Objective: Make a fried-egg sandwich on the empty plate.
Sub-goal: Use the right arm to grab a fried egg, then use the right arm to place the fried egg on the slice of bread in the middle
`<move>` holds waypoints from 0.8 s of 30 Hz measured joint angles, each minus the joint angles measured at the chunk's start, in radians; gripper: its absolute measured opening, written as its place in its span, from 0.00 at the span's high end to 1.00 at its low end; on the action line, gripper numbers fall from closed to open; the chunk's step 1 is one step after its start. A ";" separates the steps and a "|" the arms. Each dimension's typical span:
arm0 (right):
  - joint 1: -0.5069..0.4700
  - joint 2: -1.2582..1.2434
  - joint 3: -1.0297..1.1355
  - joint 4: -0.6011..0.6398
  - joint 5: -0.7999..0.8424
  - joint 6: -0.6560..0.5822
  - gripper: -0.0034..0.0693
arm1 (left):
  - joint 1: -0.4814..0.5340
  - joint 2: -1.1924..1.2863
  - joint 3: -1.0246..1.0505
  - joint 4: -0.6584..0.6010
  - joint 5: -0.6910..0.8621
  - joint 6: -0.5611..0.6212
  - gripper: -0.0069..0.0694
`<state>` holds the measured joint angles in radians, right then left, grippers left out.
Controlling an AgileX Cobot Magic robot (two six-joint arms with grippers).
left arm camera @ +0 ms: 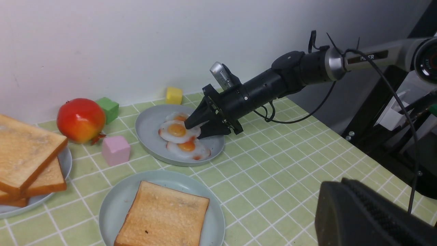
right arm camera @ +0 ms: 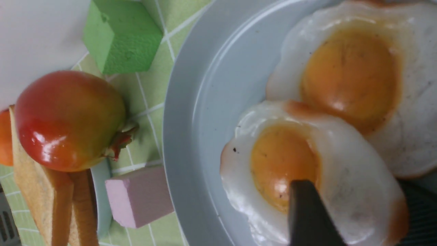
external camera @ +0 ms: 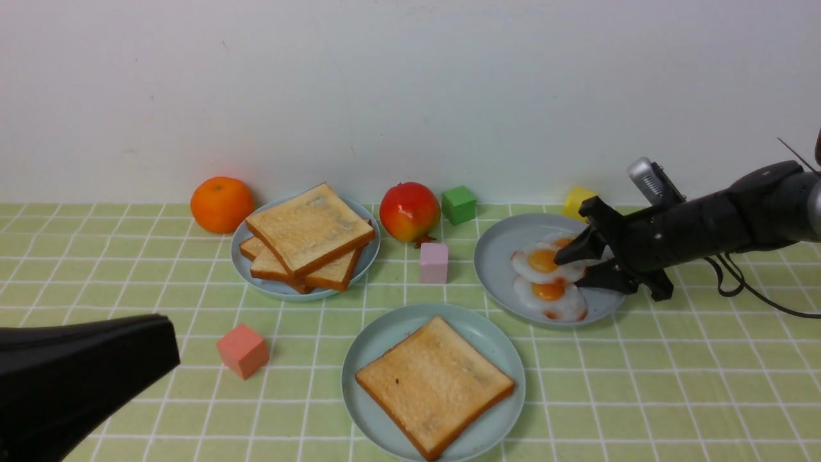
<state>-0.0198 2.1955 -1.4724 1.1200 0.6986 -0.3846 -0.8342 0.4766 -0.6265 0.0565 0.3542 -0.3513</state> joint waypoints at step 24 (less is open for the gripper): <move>0.154 -0.414 0.276 0.102 0.290 -0.190 0.85 | 0.000 0.000 0.000 0.043 0.046 0.000 0.92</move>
<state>0.1343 1.7819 -1.1965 1.2219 0.9884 -0.5751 -0.8342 0.4766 -0.6265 0.0991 0.4000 -0.3513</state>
